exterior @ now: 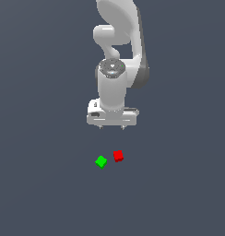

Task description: Stack the red cube on top of the green cube.

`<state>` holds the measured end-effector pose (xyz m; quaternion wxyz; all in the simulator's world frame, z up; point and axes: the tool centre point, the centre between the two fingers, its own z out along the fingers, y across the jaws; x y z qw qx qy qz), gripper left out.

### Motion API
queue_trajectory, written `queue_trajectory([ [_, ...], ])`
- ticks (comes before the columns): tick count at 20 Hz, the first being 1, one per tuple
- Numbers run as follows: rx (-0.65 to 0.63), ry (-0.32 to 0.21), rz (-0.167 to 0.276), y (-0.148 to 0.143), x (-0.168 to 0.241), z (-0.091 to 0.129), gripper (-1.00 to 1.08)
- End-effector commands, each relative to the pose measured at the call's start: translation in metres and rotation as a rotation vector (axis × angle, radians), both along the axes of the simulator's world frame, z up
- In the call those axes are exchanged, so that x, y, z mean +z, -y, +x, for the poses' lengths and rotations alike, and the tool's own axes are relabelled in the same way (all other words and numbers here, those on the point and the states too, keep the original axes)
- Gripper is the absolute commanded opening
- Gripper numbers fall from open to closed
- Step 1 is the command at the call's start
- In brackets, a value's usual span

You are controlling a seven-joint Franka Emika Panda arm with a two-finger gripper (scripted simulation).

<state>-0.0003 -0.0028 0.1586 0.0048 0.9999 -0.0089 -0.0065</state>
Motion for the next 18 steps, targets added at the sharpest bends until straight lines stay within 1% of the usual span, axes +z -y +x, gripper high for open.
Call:
queue_trajectory([
  [1, 0.0, 0.0, 0.0, 0.0, 0.0, 0.0, 1.0],
  [5, 0.008, 0.0, 0.0, -0.001, -0.003, 0.002, 1.0],
  [9, 0.031, 0.001, 0.002, -0.002, -0.011, 0.01, 1.0],
  [13, 0.069, 0.003, 0.004, -0.006, -0.025, 0.022, 1.0],
  [18, 0.136, 0.007, 0.007, -0.014, -0.049, 0.043, 1.0],
])
